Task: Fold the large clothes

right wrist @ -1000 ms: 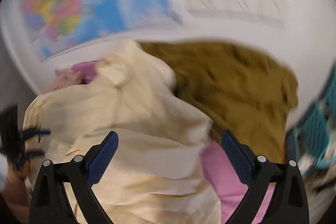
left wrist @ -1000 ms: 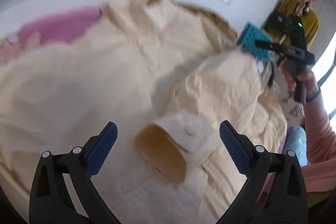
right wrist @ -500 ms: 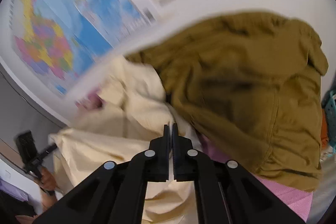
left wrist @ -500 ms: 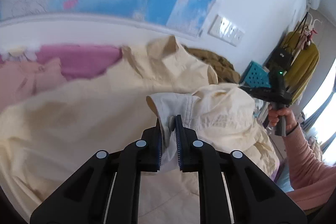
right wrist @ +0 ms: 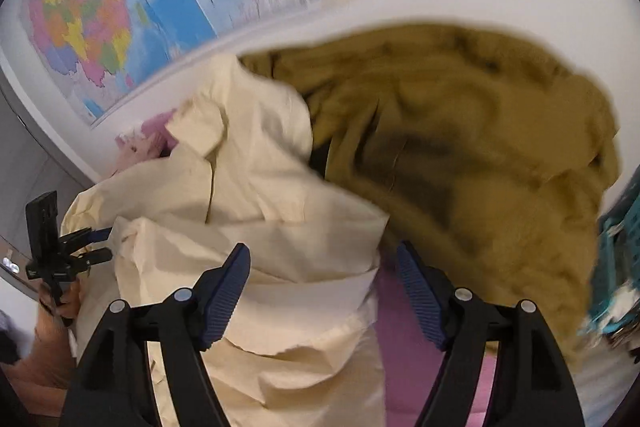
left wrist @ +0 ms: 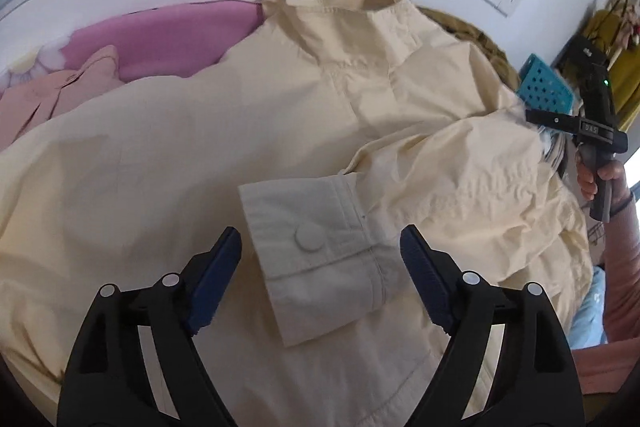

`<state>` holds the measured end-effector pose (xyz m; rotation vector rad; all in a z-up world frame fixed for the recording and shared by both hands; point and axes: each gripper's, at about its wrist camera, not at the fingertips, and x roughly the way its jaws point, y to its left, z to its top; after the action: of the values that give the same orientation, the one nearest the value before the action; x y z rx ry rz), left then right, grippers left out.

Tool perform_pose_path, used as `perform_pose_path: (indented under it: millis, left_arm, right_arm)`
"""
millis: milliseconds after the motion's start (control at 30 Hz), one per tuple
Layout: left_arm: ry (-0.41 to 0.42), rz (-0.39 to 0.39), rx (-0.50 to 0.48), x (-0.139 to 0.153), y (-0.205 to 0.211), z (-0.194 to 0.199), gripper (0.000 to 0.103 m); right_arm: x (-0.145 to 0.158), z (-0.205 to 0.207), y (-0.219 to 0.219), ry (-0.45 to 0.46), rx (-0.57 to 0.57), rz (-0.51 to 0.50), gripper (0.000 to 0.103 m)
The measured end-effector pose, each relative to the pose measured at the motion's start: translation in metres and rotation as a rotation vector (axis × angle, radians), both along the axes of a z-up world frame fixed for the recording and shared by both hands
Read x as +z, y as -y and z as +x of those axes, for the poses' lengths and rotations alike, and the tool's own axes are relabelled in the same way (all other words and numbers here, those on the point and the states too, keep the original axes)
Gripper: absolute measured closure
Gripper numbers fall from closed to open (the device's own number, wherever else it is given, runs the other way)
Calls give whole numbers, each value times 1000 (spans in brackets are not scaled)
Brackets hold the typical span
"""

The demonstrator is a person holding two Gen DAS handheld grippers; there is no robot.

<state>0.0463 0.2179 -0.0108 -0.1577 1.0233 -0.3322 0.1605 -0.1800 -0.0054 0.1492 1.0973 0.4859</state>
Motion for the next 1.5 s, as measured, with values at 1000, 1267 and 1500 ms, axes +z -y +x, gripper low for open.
perform_pose_path:
  millis: [1000,1267,1500]
  left_arm:
    - [-79,53,39,-22,25,44,37]
    - [86,132,118,32,-1,-21,22]
    - [171,252,382,73,-111,-114,19]
  right_arm:
    - [71,-52,-94,387,104,-159,51]
    - [-33,-32,-187,135,318,-268,61]
    - [-38,-25,-170,47,224,-213,58]
